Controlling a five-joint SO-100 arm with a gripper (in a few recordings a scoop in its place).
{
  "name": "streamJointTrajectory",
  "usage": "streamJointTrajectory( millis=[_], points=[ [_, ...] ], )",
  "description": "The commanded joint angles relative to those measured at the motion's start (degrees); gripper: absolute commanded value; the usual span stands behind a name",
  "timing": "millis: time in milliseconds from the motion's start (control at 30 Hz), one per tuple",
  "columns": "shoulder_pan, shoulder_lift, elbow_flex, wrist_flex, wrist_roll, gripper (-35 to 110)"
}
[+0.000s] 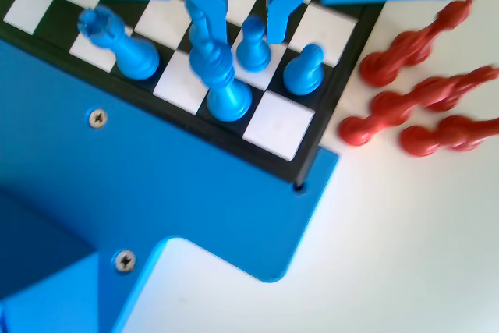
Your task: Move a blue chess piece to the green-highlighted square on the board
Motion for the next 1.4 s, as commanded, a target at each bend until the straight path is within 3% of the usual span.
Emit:
streamJointTrajectory(
  millis=[0, 1367],
  points=[
    [0.4, 0.5, -1.8, -0.1, -0.3, 8],
    [1.0, -1.5, -2.3, -3.1, -1.1, 7]
  ],
)
